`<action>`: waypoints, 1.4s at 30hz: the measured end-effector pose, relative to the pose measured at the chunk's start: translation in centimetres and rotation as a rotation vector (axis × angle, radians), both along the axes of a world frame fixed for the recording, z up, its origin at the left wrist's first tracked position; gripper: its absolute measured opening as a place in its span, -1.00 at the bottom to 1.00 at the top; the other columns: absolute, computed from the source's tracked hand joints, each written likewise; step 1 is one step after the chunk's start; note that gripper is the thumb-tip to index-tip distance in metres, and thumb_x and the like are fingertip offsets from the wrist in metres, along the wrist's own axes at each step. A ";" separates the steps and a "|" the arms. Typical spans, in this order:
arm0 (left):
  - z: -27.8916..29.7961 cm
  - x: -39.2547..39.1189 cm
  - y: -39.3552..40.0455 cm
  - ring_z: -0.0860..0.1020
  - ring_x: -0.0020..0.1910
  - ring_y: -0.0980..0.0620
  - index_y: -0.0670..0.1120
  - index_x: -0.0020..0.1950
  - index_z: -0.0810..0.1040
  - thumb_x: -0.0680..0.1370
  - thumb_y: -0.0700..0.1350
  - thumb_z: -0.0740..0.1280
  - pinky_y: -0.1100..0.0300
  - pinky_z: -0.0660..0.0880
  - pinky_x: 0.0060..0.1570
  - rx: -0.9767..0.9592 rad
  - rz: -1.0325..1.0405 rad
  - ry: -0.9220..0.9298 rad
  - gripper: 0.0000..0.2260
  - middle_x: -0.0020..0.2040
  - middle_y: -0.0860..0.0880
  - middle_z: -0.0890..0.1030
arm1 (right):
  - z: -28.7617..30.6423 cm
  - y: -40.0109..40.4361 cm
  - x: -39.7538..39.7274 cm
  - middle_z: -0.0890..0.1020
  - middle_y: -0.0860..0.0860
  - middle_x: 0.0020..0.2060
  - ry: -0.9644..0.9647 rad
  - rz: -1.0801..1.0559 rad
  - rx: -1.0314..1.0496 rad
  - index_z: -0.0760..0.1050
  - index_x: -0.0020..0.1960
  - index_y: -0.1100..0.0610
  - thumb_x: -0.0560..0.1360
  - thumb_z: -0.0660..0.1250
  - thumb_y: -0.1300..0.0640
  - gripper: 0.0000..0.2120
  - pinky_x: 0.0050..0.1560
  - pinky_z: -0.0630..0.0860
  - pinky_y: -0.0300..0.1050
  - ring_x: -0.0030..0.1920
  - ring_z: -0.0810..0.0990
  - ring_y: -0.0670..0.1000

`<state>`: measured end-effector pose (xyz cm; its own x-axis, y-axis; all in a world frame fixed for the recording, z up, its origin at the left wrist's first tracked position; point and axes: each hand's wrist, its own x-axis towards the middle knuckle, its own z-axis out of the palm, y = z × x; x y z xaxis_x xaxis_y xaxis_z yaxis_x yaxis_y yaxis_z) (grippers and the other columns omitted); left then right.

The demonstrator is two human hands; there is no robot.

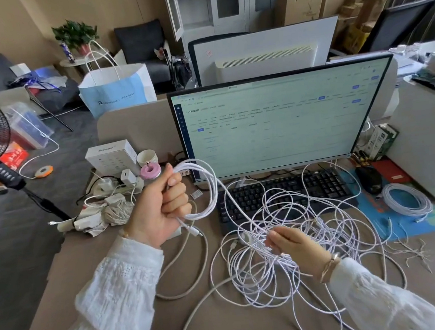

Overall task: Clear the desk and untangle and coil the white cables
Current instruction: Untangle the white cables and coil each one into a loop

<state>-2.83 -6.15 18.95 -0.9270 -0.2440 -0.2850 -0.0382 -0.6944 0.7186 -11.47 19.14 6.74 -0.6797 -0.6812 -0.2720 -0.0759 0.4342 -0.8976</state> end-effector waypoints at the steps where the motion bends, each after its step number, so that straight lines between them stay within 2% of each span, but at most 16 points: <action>1: -0.2 0.0 0.0 -0.04 -0.59 0.14 -0.03 -0.39 0.32 0.61 0.06 0.16 0.30 -0.04 -0.60 -0.004 0.009 -0.001 -0.61 -0.60 0.11 0.14 | 0.9 0.1 -0.1 0.48 -0.02 -0.37 0.002 -0.021 -0.045 0.55 -0.14 0.12 0.62 0.17 0.13 -0.75 -0.28 0.43 -0.16 -0.35 0.40 -0.04; 3: -0.4 0.0 0.1 0.02 -0.65 0.17 -0.03 -0.38 0.31 0.60 0.07 0.16 0.31 -0.01 -0.61 -0.019 0.021 -0.012 -0.62 -0.59 0.10 0.14 | 3.4 0.1 -0.1 0.45 -0.06 -0.41 0.018 -0.054 -0.147 0.59 -0.14 0.07 0.59 0.20 0.07 -0.77 -0.35 0.34 -0.25 -0.38 0.36 -0.02; 6: -0.6 -0.3 0.6 -0.01 -0.62 0.15 -0.04 -0.37 0.30 0.62 0.06 0.14 0.30 -0.01 -0.61 -0.014 0.037 -0.020 -0.61 -0.60 0.09 0.14 | 8.1 -0.2 0.3 0.43 -0.09 -0.45 0.085 0.002 -0.286 0.64 -0.12 -0.07 0.50 0.23 -0.05 -0.78 -0.40 0.25 -0.20 -0.39 0.30 0.02; 8: -0.5 -0.5 1.1 -0.01 -0.62 0.16 -0.05 -0.36 0.29 0.64 0.06 0.11 0.31 -0.01 -0.61 -0.006 0.032 -0.012 -0.61 -0.60 0.09 0.14 | 10.7 -0.6 1.0 0.42 -0.11 -0.47 0.129 0.082 -0.349 0.65 -0.05 -0.03 0.50 0.23 -0.04 -0.77 -0.42 0.23 -0.26 -0.42 0.27 -0.02; 11: -0.4 -0.7 2.0 0.10 -0.67 0.19 -0.05 -0.34 0.27 0.65 0.06 0.09 0.29 -0.01 -0.59 -0.047 0.005 -0.004 -0.61 -0.58 0.09 0.13 | 13.5 -1.2 2.1 0.50 -0.16 -0.41 0.196 0.168 -0.379 0.65 0.04 0.04 0.51 0.27 0.01 -0.77 -0.34 0.36 -0.27 -0.43 0.38 -0.02; 12: -0.3 -0.8 2.4 0.10 -0.67 0.19 -0.05 -0.34 0.26 0.65 0.07 0.09 0.29 -0.02 -0.58 -0.064 -0.006 -0.004 -0.61 -0.58 0.09 0.12 | 14.0 -1.4 2.4 0.53 -0.18 -0.37 0.238 0.196 -0.376 0.65 0.06 0.06 0.51 0.28 0.02 -0.76 -0.29 0.40 -0.32 -0.39 0.45 -0.12; 16: -0.2 -0.9 3.6 0.08 -0.64 0.17 -0.06 -0.33 0.27 0.64 0.08 0.10 0.27 -0.01 -0.58 -0.194 -0.061 0.008 -0.62 -0.56 0.08 0.11 | 14.2 -2.8 3.8 0.56 -0.13 -0.29 0.519 0.276 -0.320 0.68 0.05 0.12 0.52 0.37 0.09 -0.82 -0.24 0.40 -0.37 -0.27 0.53 -0.10; 19: -0.2 -0.9 4.6 0.05 -0.59 0.12 -0.06 -0.35 0.30 0.56 0.10 0.20 0.20 -0.04 -0.51 -0.280 -0.117 0.014 -0.65 -0.52 0.05 0.08 | 13.3 -3.8 4.3 0.56 -0.01 -0.31 0.747 0.296 -0.310 0.68 -0.06 0.16 0.50 0.37 0.07 -0.82 -0.26 0.47 -0.20 -0.31 0.51 -0.06; 21: -0.1 -0.7 5.1 0.06 -0.57 0.10 -0.07 -0.38 0.32 0.52 0.09 0.23 0.22 -0.03 -0.52 -0.336 -0.160 0.006 -0.65 -0.48 -0.01 0.05 | 12.8 -4.0 4.2 0.57 -0.04 -0.29 0.855 0.296 -0.285 0.67 -0.08 0.13 0.50 0.32 0.04 -0.80 -0.27 0.50 -0.13 -0.30 0.52 -0.09; 24: 0.1 0.0 5.5 0.09 -0.57 0.09 -0.06 -0.41 0.32 0.52 0.09 0.24 0.25 0.00 -0.50 -0.452 -0.235 -0.044 -0.63 -0.48 -0.02 0.12 | 12.2 -3.8 3.8 0.57 -0.10 -0.29 1.020 0.210 -0.226 0.68 -0.07 0.01 0.47 0.35 0.06 -0.87 -0.36 0.52 -0.12 -0.33 0.53 -0.09; 29: 0.3 0.8 5.7 0.03 -0.57 0.12 -0.05 -0.35 0.25 0.44 0.17 0.30 0.23 -0.08 -0.46 -0.534 -0.320 -0.148 -0.62 -0.52 0.03 0.08 | 11.0 -3.5 3.1 0.59 -0.05 -0.35 1.178 0.017 -0.167 0.64 -0.22 0.11 0.42 0.39 0.12 -0.91 -0.45 0.52 -0.11 -0.40 0.56 0.01; 33: 0.6 0.9 6.0 0.02 -0.59 0.11 -0.02 -0.44 0.25 0.44 0.11 0.36 0.27 -0.05 -0.51 -0.522 -0.482 -0.207 -0.61 -0.53 0.06 0.08 | 10.5 -3.5 3.3 0.58 -0.05 -0.39 1.134 -0.144 -0.265 0.61 -0.21 0.15 0.39 0.45 0.13 -0.91 -0.46 0.48 -0.19 -0.45 0.50 -0.05; 36: 0.7 0.8 5.6 0.04 -0.61 0.14 0.00 -0.45 0.30 0.49 -0.04 0.39 0.32 0.00 -0.57 -0.451 -0.566 -0.172 -0.62 -0.55 0.08 0.10 | 10.3 -3.4 3.2 0.51 -0.03 -0.39 0.987 -0.245 -0.295 0.47 -0.26 0.17 0.34 0.55 0.18 -0.75 -0.46 0.38 -0.27 -0.47 0.43 -0.05; 38: 0.7 0.7 5.0 0.08 -0.63 0.17 -0.01 -0.44 0.29 0.50 -0.09 0.34 0.33 0.01 -0.58 -0.386 -0.519 -0.127 -0.65 -0.57 0.10 0.13 | 10.5 -2.8 2.6 0.51 -0.01 -0.36 0.715 -0.243 -0.327 0.41 -0.22 0.13 0.36 0.54 0.08 -0.70 -0.44 0.43 -0.26 -0.45 0.47 -0.02; 40: 0.8 0.6 4.4 0.09 -0.65 0.18 -0.04 -0.41 0.27 0.48 -0.10 0.31 0.36 0.03 -0.59 -0.326 -0.439 -0.097 -0.68 -0.59 0.10 0.13 | 10.3 -1.7 1.6 0.59 0.03 -0.34 0.371 -0.101 -0.316 0.46 -0.15 0.11 0.41 0.41 -0.09 -0.72 -0.40 0.52 -0.22 -0.41 0.54 0.03; 42: 0.9 0.6 3.8 0.09 -0.65 0.19 -0.05 -0.40 0.27 0.47 -0.10 0.31 0.38 0.07 -0.61 -0.299 -0.403 -0.075 -0.69 -0.59 0.11 0.12 | 9.3 -0.6 1.1 0.57 0.02 -0.39 0.199 0.058 -0.215 0.54 -0.13 0.10 0.45 0.27 -0.14 -0.70 -0.45 0.41 -0.31 -0.47 0.45 -0.01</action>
